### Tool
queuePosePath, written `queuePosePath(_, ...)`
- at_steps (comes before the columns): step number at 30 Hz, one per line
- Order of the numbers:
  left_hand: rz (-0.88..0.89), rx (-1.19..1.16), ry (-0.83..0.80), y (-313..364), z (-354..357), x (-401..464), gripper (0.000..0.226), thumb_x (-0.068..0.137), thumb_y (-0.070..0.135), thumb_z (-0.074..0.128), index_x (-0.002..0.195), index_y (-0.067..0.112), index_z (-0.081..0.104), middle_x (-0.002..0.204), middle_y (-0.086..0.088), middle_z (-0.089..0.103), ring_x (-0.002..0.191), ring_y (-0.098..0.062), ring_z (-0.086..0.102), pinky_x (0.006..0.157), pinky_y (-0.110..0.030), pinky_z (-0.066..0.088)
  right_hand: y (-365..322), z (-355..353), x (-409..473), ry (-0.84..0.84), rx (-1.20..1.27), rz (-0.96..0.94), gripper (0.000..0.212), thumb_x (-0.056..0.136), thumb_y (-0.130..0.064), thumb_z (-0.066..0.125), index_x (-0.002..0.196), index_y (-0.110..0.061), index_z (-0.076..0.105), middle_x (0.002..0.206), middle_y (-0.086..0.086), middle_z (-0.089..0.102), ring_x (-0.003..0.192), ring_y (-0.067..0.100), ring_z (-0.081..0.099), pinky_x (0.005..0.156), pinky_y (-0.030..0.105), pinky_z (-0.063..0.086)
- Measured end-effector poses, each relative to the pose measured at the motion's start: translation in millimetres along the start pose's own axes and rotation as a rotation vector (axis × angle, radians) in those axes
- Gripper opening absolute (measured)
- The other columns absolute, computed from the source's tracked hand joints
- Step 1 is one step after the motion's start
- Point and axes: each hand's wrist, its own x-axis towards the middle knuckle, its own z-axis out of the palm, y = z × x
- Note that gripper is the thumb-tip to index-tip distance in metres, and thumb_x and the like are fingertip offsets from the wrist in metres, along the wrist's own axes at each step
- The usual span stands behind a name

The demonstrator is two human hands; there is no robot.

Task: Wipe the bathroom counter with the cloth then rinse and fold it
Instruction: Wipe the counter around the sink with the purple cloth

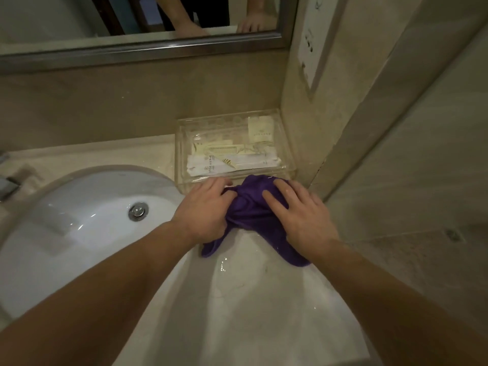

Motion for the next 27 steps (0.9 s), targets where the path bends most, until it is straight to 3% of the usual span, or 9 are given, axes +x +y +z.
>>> queuePosePath(3, 0.006, -0.246, -0.006, 9.0, 4.7, 4.6, 0.085, 0.079, 0.018, 0.062, 0.155, 0.024, 0.025, 0.161, 0.002, 0.025, 0.146, -0.019, 0.027, 0.120, -0.035, 0.025, -6.7, -4.4, 6.3, 0.081, 0.157, -0.022, 0.068, 0.078, -0.010, 0.059, 0.145, -0.015, 0.052, 0.149, 0.020, 0.048, 0.137, 0.042, 0.045, 0.109, 0.049, 0.040)
queuePosePath(5, 0.064, -0.294, -0.001, 11.3, 16.4, 5.6, 0.080, 0.083, 0.029, 0.050, 0.157, 0.029, 0.021, 0.164, 0.002, 0.021, 0.150, -0.018, 0.020, 0.122, -0.040, 0.022, -10.0, 0.3, 7.5, 0.052, 0.241, 0.008, 0.062, 0.089, -0.024, 0.043, 0.151, -0.018, 0.043, 0.156, 0.019, 0.039, 0.145, 0.040, 0.034, 0.119, 0.050, 0.030)
queuePosePath(8, 0.059, -0.202, 0.012, 9.8, 38.4, 1.1, 0.068, 0.094, 0.057, 0.029, 0.158, 0.037, 0.017, 0.167, 0.002, 0.016, 0.154, -0.020, 0.011, 0.124, -0.046, 0.014, -5.5, 25.1, -3.4, -0.112, 0.224, 0.071, 0.070, 0.097, -0.053, 0.037, 0.159, -0.025, 0.021, 0.164, 0.016, 0.023, 0.151, 0.037, 0.021, 0.121, 0.051, 0.027)
queuePosePath(11, 0.153, 0.035, 0.086, -5.0, 58.0, -5.1, 0.063, 0.100, 0.061, 0.023, 0.158, 0.037, 0.014, 0.167, 0.003, 0.014, 0.154, -0.026, 0.010, 0.124, -0.049, 0.009, 12.1, 42.0, -10.4, -0.117, 0.168, -0.060, 0.067, 0.099, -0.050, 0.036, 0.158, -0.024, 0.021, 0.161, 0.017, 0.031, 0.147, 0.037, 0.033, 0.117, 0.052, 0.035)
queuePosePath(17, 0.287, 0.043, 0.076, -23.8, 61.8, 0.8, 0.057, 0.105, 0.053, 0.026, 0.157, 0.030, 0.025, 0.163, 0.000, 0.030, 0.148, -0.029, 0.032, 0.117, -0.049, 0.031, 29.7, 44.1, -3.5, -0.118, 0.240, -0.140, 0.064, 0.098, -0.022, 0.053, 0.155, -0.024, 0.023, 0.152, 0.018, 0.045, 0.135, 0.040, 0.049, 0.104, 0.049, 0.047)
queuePosePath(19, 0.281, -0.019, 0.084, -20.3, 54.1, 3.2, 0.053, 0.103, 0.046, 0.032, 0.152, 0.025, 0.039, 0.157, -0.002, 0.041, 0.141, -0.029, 0.041, 0.112, -0.048, 0.038, 28.4, 36.0, 0.6, -0.132, 0.240, -0.132, 0.070, 0.089, -0.013, 0.065, 0.152, -0.020, 0.035, 0.145, 0.019, 0.050, 0.127, 0.040, 0.051, 0.098, 0.050, 0.053)
queuePosePath(22, 0.225, -0.141, 0.128, -9.9, 47.0, 3.4, 0.049, 0.092, 0.038, 0.040, 0.133, 0.019, 0.058, 0.148, -0.005, 0.050, 0.136, -0.028, 0.044, 0.112, -0.047, 0.037, 23.1, 22.1, 12.6, -0.091, 0.276, -0.146, 0.051, 0.080, -0.008, 0.065, 0.131, -0.012, 0.058, 0.144, 0.022, 0.044, 0.129, 0.039, 0.047, 0.104, 0.048, 0.048)
queuePosePath(25, 0.145, -0.261, 0.238, 0.8, 56.1, 0.5, 0.043, 0.095, 0.044, 0.042, 0.115, 0.015, 0.065, 0.144, -0.006, 0.052, 0.139, -0.029, 0.040, 0.114, -0.048, 0.033, 15.9, 24.6, 18.1, -0.110, 0.353, -0.159, 0.038, 0.086, -0.024, 0.055, 0.121, -0.011, 0.056, 0.156, 0.021, 0.033, 0.145, 0.038, 0.032, 0.118, 0.048, 0.032)
queuePosePath(27, 0.101, -0.302, 0.308, 6.3, 63.0, 0.8, 0.043, 0.100, 0.045, 0.039, 0.108, 0.013, 0.067, 0.143, -0.007, 0.053, 0.139, -0.029, 0.040, 0.115, -0.045, 0.032, 13.8, 33.5, 16.1, -0.138, 0.376, -0.122, 0.049, 0.091, -0.044, 0.049, 0.130, -0.015, 0.053, 0.160, 0.017, 0.032, 0.151, 0.035, 0.023, 0.122, 0.047, 0.024)
